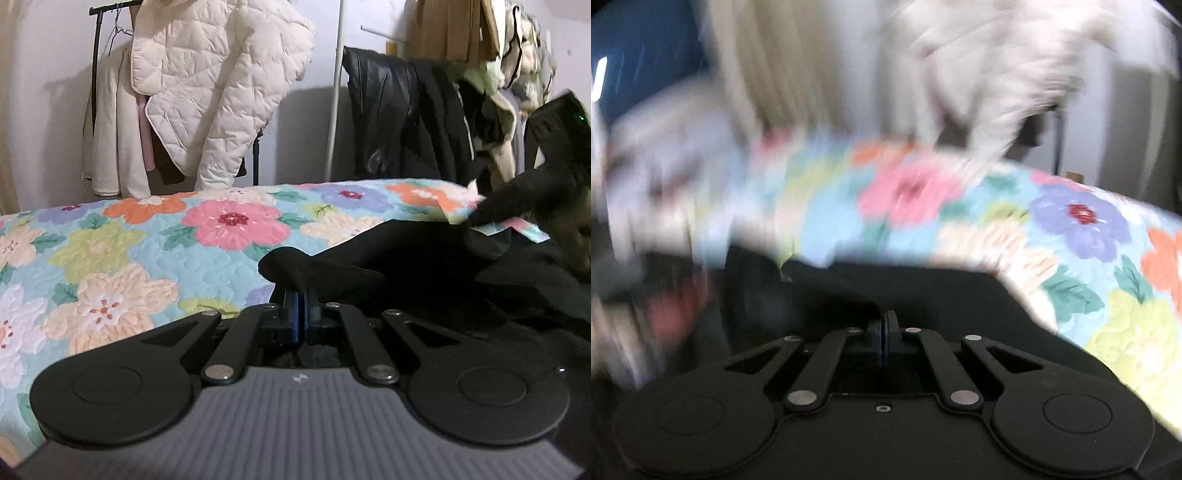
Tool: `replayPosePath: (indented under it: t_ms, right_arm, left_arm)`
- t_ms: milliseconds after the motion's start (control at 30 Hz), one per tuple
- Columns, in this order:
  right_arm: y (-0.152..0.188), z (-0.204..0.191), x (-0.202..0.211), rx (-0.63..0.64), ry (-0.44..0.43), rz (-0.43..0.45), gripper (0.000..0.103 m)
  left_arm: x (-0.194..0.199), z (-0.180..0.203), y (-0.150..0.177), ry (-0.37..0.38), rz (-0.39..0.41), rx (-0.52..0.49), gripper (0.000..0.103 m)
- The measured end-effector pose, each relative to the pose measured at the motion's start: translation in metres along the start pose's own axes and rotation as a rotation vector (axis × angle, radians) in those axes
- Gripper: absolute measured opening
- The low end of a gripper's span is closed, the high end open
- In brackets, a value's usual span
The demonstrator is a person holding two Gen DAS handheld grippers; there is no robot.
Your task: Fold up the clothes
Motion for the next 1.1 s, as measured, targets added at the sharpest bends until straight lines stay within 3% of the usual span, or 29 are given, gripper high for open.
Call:
replayPosePath:
  t_ms: [100, 167, 233, 300, 400, 533, 633, 767, 833, 900, 1000, 1067, 1100]
  right_arm:
    - [-0.017, 0.044, 0.025, -0.180, 0.149, 0.140, 0.002]
    - [-0.017, 0.074, 0.037, -0.297, 0.360, 0.157, 0.014]
    - [-0.008, 0.085, 0.053, -0.355, 0.402, 0.178, 0.025]
    - [0.011, 0.074, 0.070, -0.411, 0.325, 0.205, 0.043]
    - [0.044, 0.041, 0.090, -0.445, 0.173, 0.218, 0.051]
    - [0.077, -0.014, 0.074, -0.258, 0.125, 0.059, 0.060]
    - [0.097, -0.058, 0.054, -0.050, 0.247, -0.085, 0.061]
    - [0.102, -0.089, 0.046, 0.134, 0.407, -0.097, 0.068]
    - [0.096, -0.093, 0.040, 0.167, 0.477, -0.077, 0.080]
    - [0.091, -0.094, 0.034, 0.170, 0.521, -0.067, 0.080]
    - [0.091, -0.095, 0.019, 0.159, 0.514, -0.091, 0.080]
    - [0.096, -0.094, 0.011, 0.210, 0.616, -0.105, 0.063]
    - [0.097, -0.092, 0.016, 0.195, 0.612, -0.100, 0.022]
  left_arm:
    - [0.004, -0.005, 0.000, -0.008, 0.015, 0.035, 0.002]
    - [0.008, -0.009, 0.000, -0.010, 0.031, 0.067, 0.002]
    - [0.015, -0.012, -0.002, -0.016, 0.054, 0.083, 0.002]
    - [0.023, -0.016, -0.004, -0.025, 0.080, 0.096, 0.002]
    - [0.036, -0.022, -0.007, -0.029, 0.121, 0.111, 0.002]
    - [0.042, -0.023, -0.010, -0.026, 0.140, 0.145, 0.002]
    - [0.053, -0.019, -0.015, -0.026, 0.177, 0.161, 0.002]
    - [0.086, -0.019, -0.026, 0.017, 0.249, 0.180, 0.002]
    - [0.106, -0.019, -0.028, 0.029, 0.277, 0.181, 0.002]
    - [0.126, -0.019, -0.026, 0.030, 0.302, 0.178, 0.002]
    - [0.152, -0.020, -0.019, 0.043, 0.346, 0.184, 0.002]
    - [0.160, -0.018, -0.013, 0.044, 0.364, 0.185, 0.002]
    - [0.160, -0.016, -0.013, 0.022, 0.348, 0.168, 0.002]
Point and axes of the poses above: each gripper's, at about its wrist camera, not at the fingertips, and x roughly against the way its jaws point, z to its right, y to its underside, the point moved 4 cm from there along -x, roughly the way its jaws point, and after that the axes turned 5 degrees about -z, right-handed, at the moved point
